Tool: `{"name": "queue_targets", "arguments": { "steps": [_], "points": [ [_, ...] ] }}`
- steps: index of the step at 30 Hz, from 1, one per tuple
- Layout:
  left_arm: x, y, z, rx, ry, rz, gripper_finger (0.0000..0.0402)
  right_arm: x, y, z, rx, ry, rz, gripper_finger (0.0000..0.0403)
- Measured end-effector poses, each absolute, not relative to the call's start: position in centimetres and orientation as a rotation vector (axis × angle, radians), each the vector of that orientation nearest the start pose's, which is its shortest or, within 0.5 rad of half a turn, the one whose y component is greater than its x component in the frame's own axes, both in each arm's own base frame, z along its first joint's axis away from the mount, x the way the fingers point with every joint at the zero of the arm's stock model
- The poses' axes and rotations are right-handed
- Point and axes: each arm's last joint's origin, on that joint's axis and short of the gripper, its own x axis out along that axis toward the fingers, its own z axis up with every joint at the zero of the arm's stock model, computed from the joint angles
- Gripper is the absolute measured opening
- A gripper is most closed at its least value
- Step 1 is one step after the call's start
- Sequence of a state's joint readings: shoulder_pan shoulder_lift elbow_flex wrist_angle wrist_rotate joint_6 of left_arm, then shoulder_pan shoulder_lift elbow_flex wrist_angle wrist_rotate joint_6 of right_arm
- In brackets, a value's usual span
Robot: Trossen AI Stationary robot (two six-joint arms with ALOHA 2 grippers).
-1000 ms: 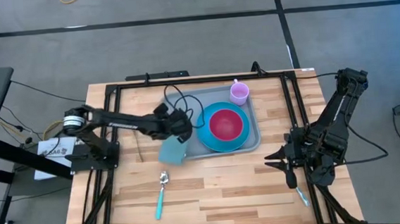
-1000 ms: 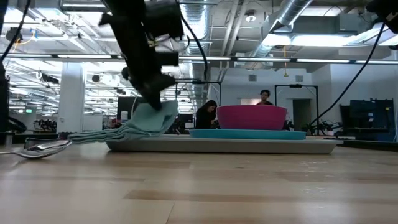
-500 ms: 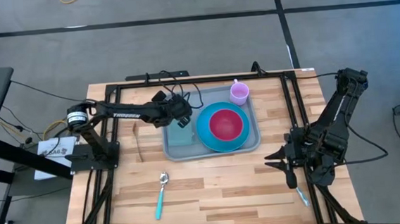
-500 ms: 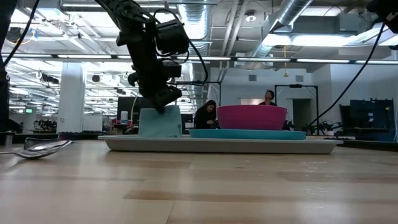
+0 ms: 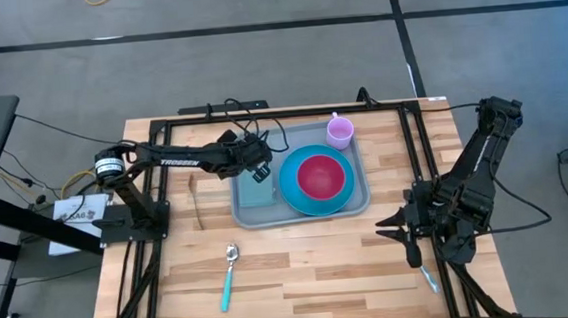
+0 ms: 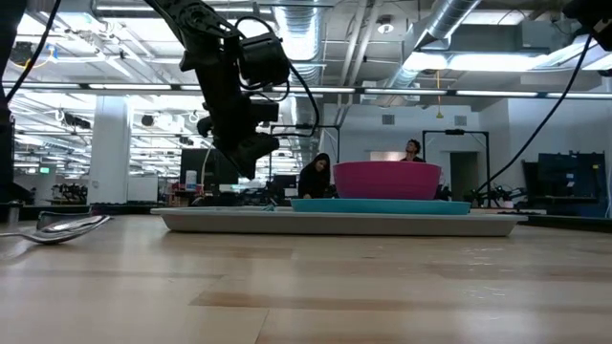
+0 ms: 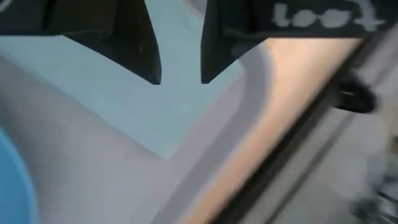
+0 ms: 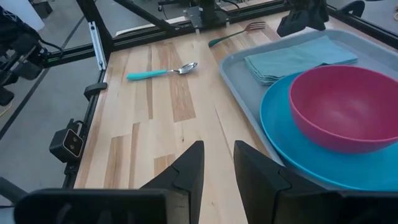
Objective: Set up tray
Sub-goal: Put the blue napkin on the gray tray, then put the blue spoon on the blue napkin
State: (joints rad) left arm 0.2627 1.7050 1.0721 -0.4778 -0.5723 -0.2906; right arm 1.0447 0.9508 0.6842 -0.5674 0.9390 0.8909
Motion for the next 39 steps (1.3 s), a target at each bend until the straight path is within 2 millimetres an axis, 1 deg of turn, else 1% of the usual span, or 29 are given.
{"name": "queue_targets", "arguments": {
  "steps": [3,6,8,12,17,21,25,29,33,36,39],
  "points": [
    [31.6,9.4,18.4,-0.155,1.025,0.780,0.0109,10.8,14.0,24.9,0.177,0.446,-0.105,0.0082],
    [32.0,8.1,18.3,-0.231,1.040,0.669,0.0105,10.8,14.0,24.9,0.177,0.446,-0.105,0.0082],
    [32.2,7.0,18.2,-0.240,1.045,0.636,0.0098,10.8,14.0,24.9,0.177,0.446,-0.105,0.0082],
    [32.4,4.6,18.2,-0.173,1.062,0.597,0.0077,10.8,14.0,24.9,0.177,0.446,-0.105,0.0082],
    [32.4,1.5,18.2,-0.108,1.075,0.554,0.0041,10.8,14.0,24.9,0.178,0.451,-0.101,0.0082],
    [31.8,-0.8,18.0,-0.151,1.131,0.519,0.0015,10.8,14.0,24.9,0.178,0.451,-0.101,0.0082],
    [30.7,-2.7,17.7,-0.172,1.213,0.544,0.0008,10.8,14.0,24.9,0.178,0.451,-0.101,0.0082],
    [29.6,-4.6,17.5,-0.132,1.288,0.536,0.0016,10.8,14.0,24.9,0.178,0.451,-0.101,0.0082],
    [28.8,-6.4,17.5,-0.101,1.334,0.496,0.0039,10.8,14.1,24.9,0.180,0.455,-0.097,0.0082],
    [28.4,-7.7,17.4,-0.191,1.348,0.484,0.0062,10.8,14.1,24.9,0.185,0.458,-0.091,0.0082],
    [28.1,-9.0,17.4,-0.329,1.373,0.490,0.0084,10.9,14.1,24.9,0.187,0.458,-0.090,0.0082]
  ]
}}
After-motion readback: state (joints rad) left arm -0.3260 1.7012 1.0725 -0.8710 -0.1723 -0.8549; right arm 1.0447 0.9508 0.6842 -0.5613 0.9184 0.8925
